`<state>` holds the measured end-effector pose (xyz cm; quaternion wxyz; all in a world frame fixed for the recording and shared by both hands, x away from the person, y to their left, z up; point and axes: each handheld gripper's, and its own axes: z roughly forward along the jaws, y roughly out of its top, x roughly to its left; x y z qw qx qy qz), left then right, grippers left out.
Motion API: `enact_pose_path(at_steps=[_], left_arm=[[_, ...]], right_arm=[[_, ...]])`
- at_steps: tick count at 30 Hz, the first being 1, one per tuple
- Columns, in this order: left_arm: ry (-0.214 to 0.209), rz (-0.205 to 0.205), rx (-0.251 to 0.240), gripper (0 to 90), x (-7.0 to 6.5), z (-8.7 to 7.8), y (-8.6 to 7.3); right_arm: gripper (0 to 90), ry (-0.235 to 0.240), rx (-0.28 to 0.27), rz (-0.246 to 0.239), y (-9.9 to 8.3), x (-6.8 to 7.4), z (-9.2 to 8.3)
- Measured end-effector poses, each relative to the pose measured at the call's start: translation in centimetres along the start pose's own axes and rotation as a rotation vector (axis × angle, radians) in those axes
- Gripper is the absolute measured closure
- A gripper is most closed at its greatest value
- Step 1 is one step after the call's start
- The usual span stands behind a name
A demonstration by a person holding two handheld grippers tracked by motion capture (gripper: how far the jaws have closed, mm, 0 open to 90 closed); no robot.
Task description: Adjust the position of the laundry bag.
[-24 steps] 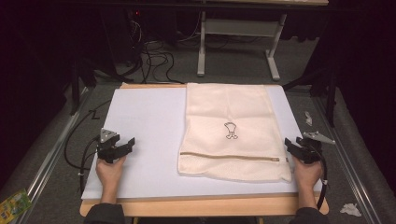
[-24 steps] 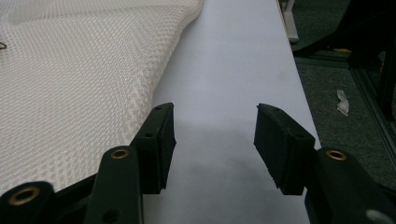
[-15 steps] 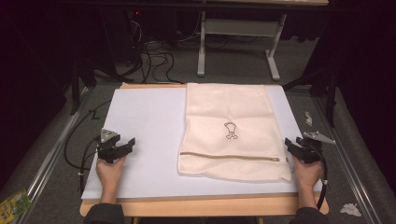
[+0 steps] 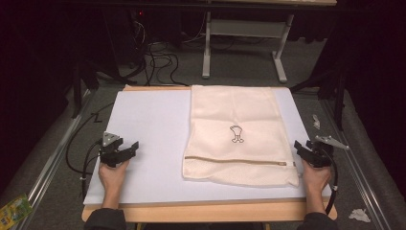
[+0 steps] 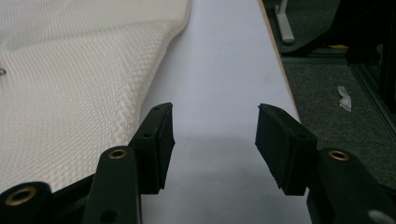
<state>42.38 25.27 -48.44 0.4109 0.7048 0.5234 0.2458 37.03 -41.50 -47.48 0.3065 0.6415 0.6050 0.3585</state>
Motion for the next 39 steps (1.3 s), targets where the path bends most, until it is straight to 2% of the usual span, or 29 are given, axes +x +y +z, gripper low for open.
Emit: enact_pose_path(at_steps=[2, 3, 6, 8, 10, 11, 15, 23, 26, 30, 33, 36, 37, 39], left_arm=[[-0.007, -0.002, 0.004, 29.6, 0.1, 0.0, 0.0], [-0.018, -0.016, 0.003, 29.3, 0.2, 0.0, 0.0], [-0.029, -0.026, 0.002, 29.1, 0.3, 0.0, 0.0], [-0.029, -0.023, -0.007, 28.5, 0.3, -0.1, 0.0], [-0.027, -0.021, -0.010, 28.9, 0.2, -0.1, 0.0], [-0.025, -0.026, -0.008, 28.7, 0.3, -0.1, 0.0], [-0.028, -0.064, 0.020, 28.8, 0.7, 0.1, 0.1], [-0.023, -0.036, 0.017, 29.8, 0.4, 0.1, 0.2], [-0.033, -0.010, 0.010, 32.9, 0.2, 0.0, 0.2], [-0.046, -0.013, 0.011, 33.0, -0.1, 0.0, 0.2], [-0.059, -0.026, 0.025, 33.2, -0.2, 0.1, 0.3], [-0.077, -0.018, 0.020, 37.5, -0.6, 0.0, 0.7], [-0.093, -0.022, 0.014, 37.5, -0.7, -0.1, 0.8], [-0.104, -0.024, 0.011, 37.8, -1.1, -0.1, 1.0]], right_arm=[[47.3, 0.002, -0.019, 0.013, -0.1, -0.1, -0.2], [46.9, 0.011, -0.047, 0.047, -0.2, -0.5, -0.4], [47.0, 0.014, -0.042, 0.059, -0.2, -0.6, -0.4], [47.5, 0.001, -0.024, 0.024, -0.1, -0.2, -0.2], [47.5, -0.002, -0.014, 0.010, 0.0, -0.1, -0.1], [47.4, 0.002, 0.003, 0.008, 0.0, 0.0, 0.0], [47.3, 0.003, -0.008, 0.019, 0.0, -0.1, -0.1], [47.0, 0.016, -0.009, 0.017, 0.0, -0.2, -0.1], [46.7, 0.022, -0.010, 0.024, 0.0, -0.4, -0.1], [46.7, 0.023, 0.007, 0.015, 0.1, -0.2, 0.0], [46.8, 0.027, -0.007, 0.020, 0.1, -0.3, -0.1], [47.2, 0.032, -0.013, 0.025, 0.1, -0.3, -0.2], [48.5, 0.027, -0.028, 0.014, 0.0, -0.3, -0.3], [52.1, 0.038, -0.012, 0.001, 0.1, -0.1, -0.5]])
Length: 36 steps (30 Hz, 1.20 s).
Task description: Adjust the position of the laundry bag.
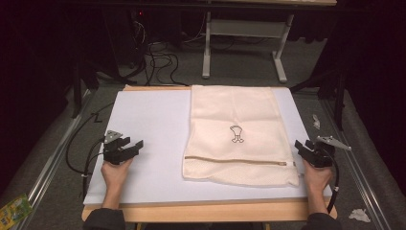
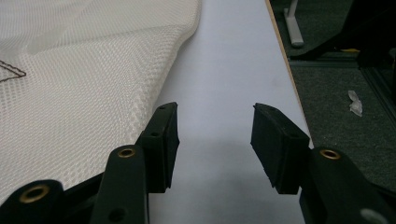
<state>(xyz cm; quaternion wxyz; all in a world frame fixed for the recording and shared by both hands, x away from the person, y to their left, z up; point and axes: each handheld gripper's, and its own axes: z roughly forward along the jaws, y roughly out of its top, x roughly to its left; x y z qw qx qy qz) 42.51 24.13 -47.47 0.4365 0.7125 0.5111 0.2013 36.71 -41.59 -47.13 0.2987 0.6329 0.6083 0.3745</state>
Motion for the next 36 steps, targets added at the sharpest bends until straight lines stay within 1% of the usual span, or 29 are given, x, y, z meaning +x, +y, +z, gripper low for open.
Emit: enact_pose_path(at_steps=[2, 5, 6, 7, 8, 9, 11, 12, 13, 14, 15, 16, 17, 18, 19, 20, 21, 23, 24, 25, 26, 27, 29, 30, 32, 33, 34, 35, 36], left_arm=[[-0.027, -0.003, -0.006, 38.8, -0.7, 0.4, 0.1], [-0.046, -0.002, 0.011, 39.0, -1.2, 0.9, 0.2], [-0.048, 0.009, 0.015, 40.1, -1.5, 1.0, 0.3], [-0.057, 0.018, 0.020, 40.1, -1.8, 1.2, 0.4], [-0.061, 0.032, 0.028, 40.6, -2.2, 1.4, 0.5], [-0.068, 0.071, 0.051, 40.6, -2.9, 1.8, 0.8], [-0.078, 0.092, 0.058, 40.6, -3.7, 2.0, 1.2], [-0.078, 0.092, 0.058, 40.5, -3.7, 2.0, 1.2], [-0.098, 0.089, 0.050, 40.5, -4.3, 2.0, 1.5], [-0.111, 0.085, 0.049, 40.3, -4.7, 2.0, 1.7], [-0.111, 0.085, 0.049, 39.9, -4.7, 2.0, 1.7], [-0.124, 0.099, 0.056, 39.1, -5.4, 2.2, 2.1], [-0.127, 0.108, 0.054, 38.4, -5.8, 2.2, 2.3], [-0.127, 0.108, 0.054, 36.7, -5.8, 2.2, 2.3], [-0.143, 0.107, 0.046, 35.2, -6.5, 2.3, 2.6], [-0.143, 0.107, 0.046, 34.3, -6.5, 2.3, 2.6], [-0.156, 0.107, 0.057, 32.9, -7.2, 2.5, 3.1], [-0.166, 0.128, 0.054, 32.4, -8.1, 2.5, 3.6], [-0.175, 0.128, 0.049, 32.4, -8.5, 2.5, 3.9], [-0.175, 0.128, 0.049, 32.4, -8.5, 2.5, 3.9], [-0.188, 0.129, 0.053, 32.4, -8.8, 2.6, 4.1], [-0.198, 0.128, 0.059, 32.2, -9.2, 2.8, 4.3], [-0.210, 0.143, 0.072, 31.6, -10.1, 3.2, 4.5], [-0.215, 0.142, 0.073, 31.4, -10.3, 3.3, 4.6], [-0.234, 0.137, 0.090, 31.3, -11.0, 3.8, 4.6], [-0.234, 0.145, 0.099, 31.2, -11.1, 4.0, 4.6], [-0.240, 0.146, 0.116, 31.1, -11.6, 4.5, 4.6], [-0.240, 0.146, 0.116, 31.1, -11.6, 4.5, 4.6], [-0.249, 0.145, 0.133, 31.0, -12.2, 5.0, 4.6]], right_arm=[[53.1, 0.003, -0.001, -0.011, 0.0, 0.1, -0.1], [54.2, 0.014, 0.009, -0.007, 0.0, 0.2, -0.1], [55.3, 0.025, 0.003, -0.010, 0.1, 0.3, -0.3], [55.3, 0.025, 0.003, -0.010, 0.1, 0.3, -0.3], [56.8, 0.040, -0.003, -0.022, 0.0, 0.5, -0.4], [57.2, 0.044, -0.005, -0.043, 0.0, 0.6, -0.4], [57.5, 0.049, 0.002, -0.061, 0.0, 0.9, -0.4], [57.7, 0.058, 0.001, -0.060, 0.0, 0.9, -0.5], [57.8, 0.067, 0.002, -0.058, 0.0, 0.8, -0.5], [57.8, 0.075, 0.006, -0.050, 0.1, 0.8, -0.5], [57.8, 0.081, 0.008, -0.049, 0.1, 0.7, -0.6], [57.1, 0.092, 0.009, -0.044, 0.2, 0.7, -0.7], [56.8, 0.110, 0.006, -0.043, 0.3, 0.7, -0.8], [57.1, 0.125, 0.001, -0.057, 0.3, 0.8, -1.0], [57.5, 0.130, -0.002, -0.079, 0.3, 1.1, -1.2], [57.5, 0.135, 0.005, -0.095, 0.4, 1.3, -1.3], [56.9, 0.143, 0.022, -0.105, 0.6, 1.4, -1.3], [55.7, 0.173, 0.044, -0.097, 0.9, 1.7, -1.5], [55.5, 0.175, 0.048, -0.106, 1.0, 1.9, -1.6], [55.5, 0.175, 0.048, -0.106, 1.0, 1.9, -1.6], [55.3, 0.174, 0.051, -0.112, 1.0, 2.0, -1.7], [54.6, 0.176, 0.055, -0.111, 1.1, 2.1, -1.7], [52.9, 0.183, 0.074, -0.099, 1.4, 2.1, -1.7], [52.8, 0.178, 0.076, -0.102, 1.5, 2.2, -1.7], [51.9, 0.164, 0.081, -0.117, 1.6, 2.4, -1.7], [51.0, 0.167, 0.085, -0.121, 1.7, 2.4, -1.6], [49.8, 0.162, 0.086, -0.113, 1.8, 2.4, -1.5], [48.6, 0.161, 0.093, -0.102, 1.8, 2.5, -1.5], [47.1, 0.161, 0.103, -0.100, 1.8, 2.5, -1.4]])
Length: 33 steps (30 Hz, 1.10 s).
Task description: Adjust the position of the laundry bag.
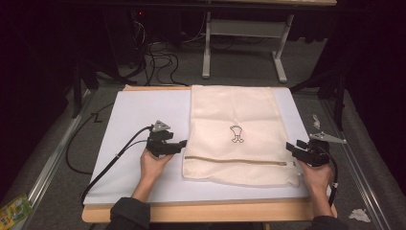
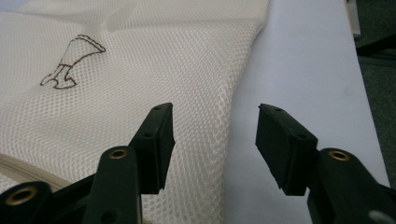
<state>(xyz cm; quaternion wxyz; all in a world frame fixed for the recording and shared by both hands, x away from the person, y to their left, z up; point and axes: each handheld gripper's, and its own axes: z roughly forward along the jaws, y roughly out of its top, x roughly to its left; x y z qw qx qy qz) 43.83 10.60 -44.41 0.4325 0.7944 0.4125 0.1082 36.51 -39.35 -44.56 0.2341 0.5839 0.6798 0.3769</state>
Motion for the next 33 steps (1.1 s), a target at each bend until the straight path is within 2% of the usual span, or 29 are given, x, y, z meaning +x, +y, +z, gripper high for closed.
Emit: enact_pose_path(at_steps=[3, 5, 7, 8, 13, 17, 22, 25, 33], left_arm=[[-0.001, 0.014, 0.023, 30.8, -0.5, 0.7, 0.2], [-0.022, -0.004, 0.036, 31.1, -0.7, 1.7, 0.3], [-0.023, -0.008, 0.049, 31.0, -0.8, 2.1, 0.3], [-0.016, -0.012, 0.056, 31.0, -0.9, 2.5, 0.2], [-0.018, -0.026, 0.076, 31.0, -0.8, 3.2, 0.1], [-0.026, -0.048, 0.080, 31.6, -0.7, 3.7, 0.2], [-0.031, -0.052, 0.091, 33.3, -0.7, 4.4, 0.3], [-0.025, -0.047, 0.093, 36.1, -1.0, 4.8, 0.4], [-0.051, -0.057, 0.104, 50.4, -1.0, 5.6, 0.4]], right_arm=[[46.1, -0.005, 0.007, 0.000, 0.2, 0.0, 0.2], [46.0, 0.005, 0.011, 0.008, 0.4, 0.1, 0.4], [46.0, 0.009, 0.016, 0.012, 0.4, 0.1, 0.5], [45.7, 0.014, 0.041, 0.010, 0.5, 0.2, 0.9], [44.7, 0.021, 0.082, 0.033, 0.8, 0.3, 1.6], [43.7, 0.020, 0.150, 0.056, 1.0, 0.4, 2.1], [43.8, 0.020, 0.195, 0.072, 0.9, 0.4, 2.8], [49.6, 0.037, 0.201, 0.076, 0.9, 0.4, 2.9], [69.5, 0.045, 0.203, 0.059, 0.8, 0.4, 3.2]])
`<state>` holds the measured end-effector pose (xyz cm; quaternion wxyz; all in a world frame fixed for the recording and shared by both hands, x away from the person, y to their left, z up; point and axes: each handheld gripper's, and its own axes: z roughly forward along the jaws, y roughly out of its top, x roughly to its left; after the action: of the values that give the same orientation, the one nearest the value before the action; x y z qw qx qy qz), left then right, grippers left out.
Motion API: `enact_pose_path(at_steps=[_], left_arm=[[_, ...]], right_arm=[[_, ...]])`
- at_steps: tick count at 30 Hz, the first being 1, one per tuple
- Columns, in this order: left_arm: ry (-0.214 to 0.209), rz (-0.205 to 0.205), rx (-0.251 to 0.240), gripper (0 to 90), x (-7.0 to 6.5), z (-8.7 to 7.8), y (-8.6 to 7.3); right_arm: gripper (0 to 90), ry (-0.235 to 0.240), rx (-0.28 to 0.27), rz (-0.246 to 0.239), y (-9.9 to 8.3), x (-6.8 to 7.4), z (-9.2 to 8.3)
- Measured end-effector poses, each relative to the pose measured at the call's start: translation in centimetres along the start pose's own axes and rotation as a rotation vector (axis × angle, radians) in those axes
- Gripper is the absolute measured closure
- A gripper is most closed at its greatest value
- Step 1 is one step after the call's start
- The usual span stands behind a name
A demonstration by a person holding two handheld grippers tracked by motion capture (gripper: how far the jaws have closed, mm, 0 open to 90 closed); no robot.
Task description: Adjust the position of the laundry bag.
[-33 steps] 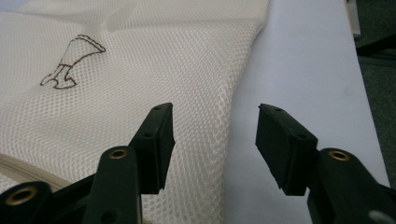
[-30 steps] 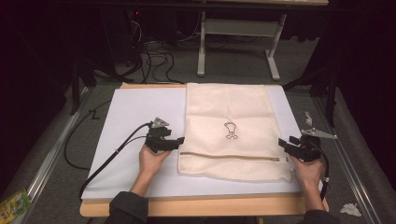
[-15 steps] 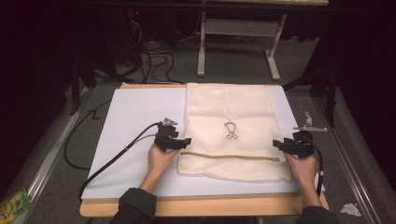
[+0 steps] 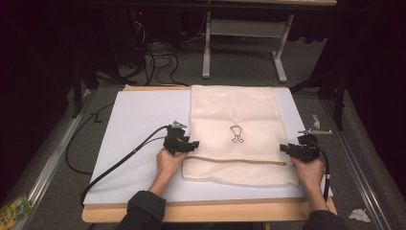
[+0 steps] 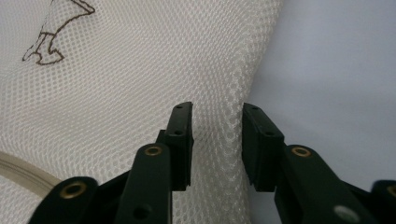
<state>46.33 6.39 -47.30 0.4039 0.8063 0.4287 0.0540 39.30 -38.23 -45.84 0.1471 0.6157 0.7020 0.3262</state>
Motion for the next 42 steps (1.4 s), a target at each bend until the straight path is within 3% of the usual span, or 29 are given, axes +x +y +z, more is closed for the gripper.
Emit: enact_pose_path(at_steps=[5, 9, 11, 25, 42], left_arm=[[0.006, -0.001, 0.008, 61.1, 0.2, 0.1, 0.0], [0.007, 0.009, 0.009, 80.0, 0.4, 0.0, 0.2], [-0.011, 0.016, 0.000, 83.6, 0.5, -0.1, 0.2], [0.000, 0.052, -0.028, 85.3, 0.8, -2.0, 0.7], [0.010, 0.048, -0.053, 85.4, 2.3, -4.0, 0.1]], right_arm=[[78.9, -0.001, 0.018, -0.033, 0.0, 0.1, 0.0], [85.9, 0.024, 0.017, -0.044, 0.0, 0.1, 0.2], [86.5, 0.032, 0.015, -0.047, -0.1, 0.1, 0.1], [87.3, 0.064, -0.029, -0.065, -0.3, 0.7, 0.1], [87.4, 0.105, -0.036, -0.092, -0.1, 2.1, 0.6]])
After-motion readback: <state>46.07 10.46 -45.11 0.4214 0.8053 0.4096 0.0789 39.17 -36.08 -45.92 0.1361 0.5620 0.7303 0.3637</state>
